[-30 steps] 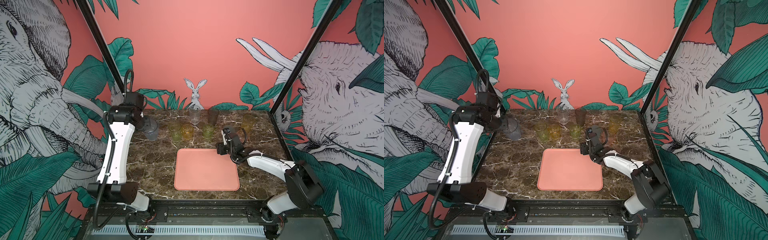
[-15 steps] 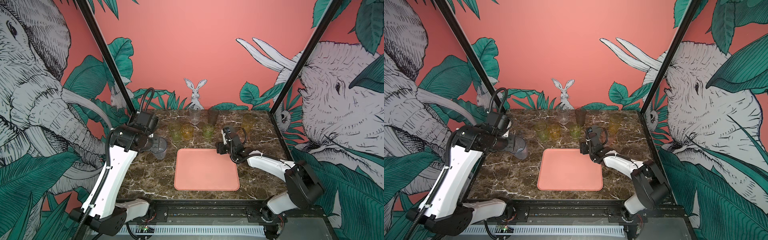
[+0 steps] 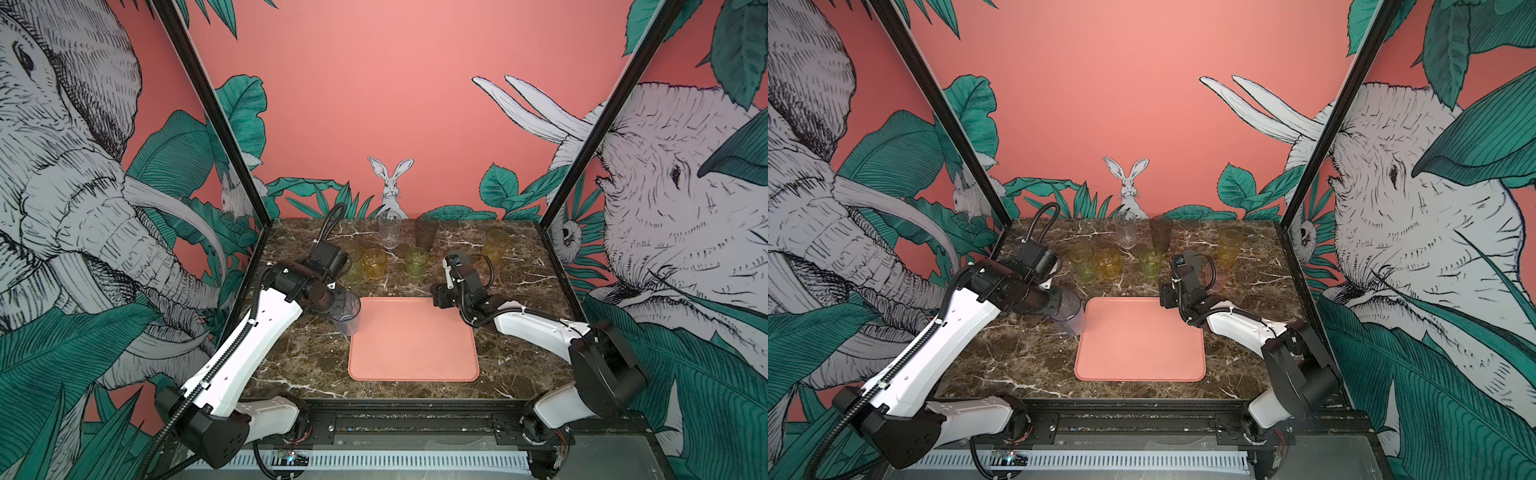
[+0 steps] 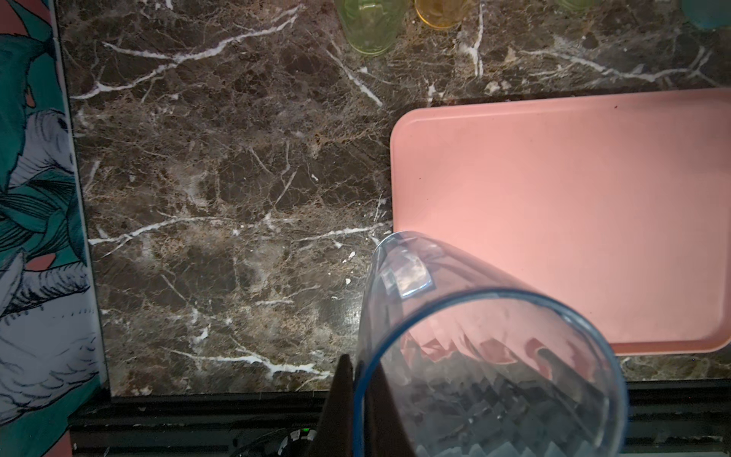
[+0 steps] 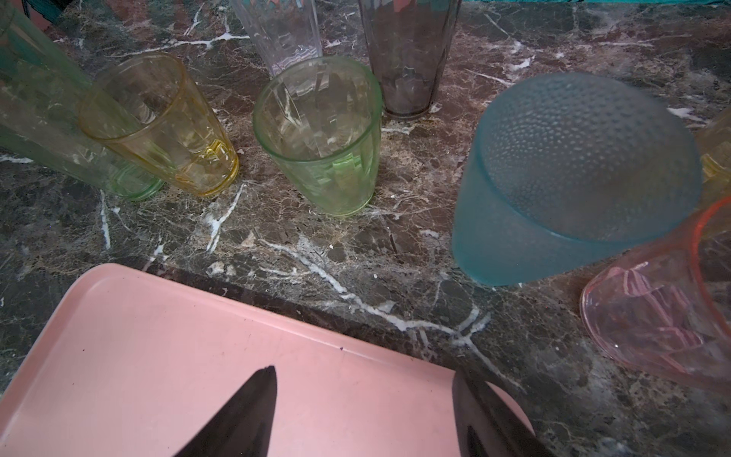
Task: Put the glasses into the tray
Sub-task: 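Lift the clear blue-rimmed cup with the left gripper and carry it toward the pink tray, then lower the clear cup onto the tray's corner nearest the cups and open the left gripper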
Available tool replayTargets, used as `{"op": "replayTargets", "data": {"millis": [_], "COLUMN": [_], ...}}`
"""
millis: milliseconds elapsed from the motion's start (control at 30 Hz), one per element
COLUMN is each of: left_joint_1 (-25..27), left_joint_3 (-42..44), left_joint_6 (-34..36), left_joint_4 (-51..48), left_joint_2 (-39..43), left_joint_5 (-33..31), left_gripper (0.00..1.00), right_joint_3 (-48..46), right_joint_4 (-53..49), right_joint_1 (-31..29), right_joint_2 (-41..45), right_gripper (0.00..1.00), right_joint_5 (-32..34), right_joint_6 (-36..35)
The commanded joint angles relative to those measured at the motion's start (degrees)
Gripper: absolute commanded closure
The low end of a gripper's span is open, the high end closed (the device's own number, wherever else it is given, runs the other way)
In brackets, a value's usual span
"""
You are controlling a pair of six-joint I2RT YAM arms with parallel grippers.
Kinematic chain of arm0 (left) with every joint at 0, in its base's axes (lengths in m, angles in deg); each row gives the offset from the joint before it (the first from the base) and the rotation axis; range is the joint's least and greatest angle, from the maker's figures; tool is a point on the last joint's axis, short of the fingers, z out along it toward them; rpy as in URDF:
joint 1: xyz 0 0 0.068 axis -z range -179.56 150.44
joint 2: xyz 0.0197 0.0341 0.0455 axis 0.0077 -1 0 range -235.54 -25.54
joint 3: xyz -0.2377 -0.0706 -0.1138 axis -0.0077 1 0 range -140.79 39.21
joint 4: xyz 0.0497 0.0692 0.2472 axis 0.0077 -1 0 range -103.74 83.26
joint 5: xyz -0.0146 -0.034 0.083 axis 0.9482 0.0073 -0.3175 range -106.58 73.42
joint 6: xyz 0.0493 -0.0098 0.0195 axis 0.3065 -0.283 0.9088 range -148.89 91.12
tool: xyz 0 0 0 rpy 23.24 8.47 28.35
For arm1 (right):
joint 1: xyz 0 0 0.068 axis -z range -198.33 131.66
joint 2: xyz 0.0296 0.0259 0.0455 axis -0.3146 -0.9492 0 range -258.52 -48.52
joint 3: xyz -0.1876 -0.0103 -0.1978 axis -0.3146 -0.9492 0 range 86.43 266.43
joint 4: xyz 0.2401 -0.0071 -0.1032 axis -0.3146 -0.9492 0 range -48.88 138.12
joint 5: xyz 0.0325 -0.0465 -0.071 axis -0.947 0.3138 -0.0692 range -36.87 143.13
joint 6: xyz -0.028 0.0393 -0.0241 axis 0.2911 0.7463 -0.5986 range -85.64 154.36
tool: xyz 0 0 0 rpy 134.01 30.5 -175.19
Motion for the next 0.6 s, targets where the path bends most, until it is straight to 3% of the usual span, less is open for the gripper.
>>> {"op": "replayTargets", "data": {"millis": [0,567], "left_joint_1": [0.34,0.32], "left_joint_3": [0.95,-1.19], "left_joint_6": [-2.14,-2.73], "left_joint_4": [5.46,12.97], "left_joint_2": [-1.36,-11.49], "left_joint_5": [0.81,1.22], "left_gripper": [1.00,1.00], "right_joint_3": [0.24,0.51], "right_joint_4": [0.85,0.45], "right_joint_1": [0.22,0.22], "right_joint_2": [-0.03,-0.05], "right_gripper": [0.28,0.27], "right_joint_5": [0.06,-0.44], "right_joint_6": [0.73,0.94]}}
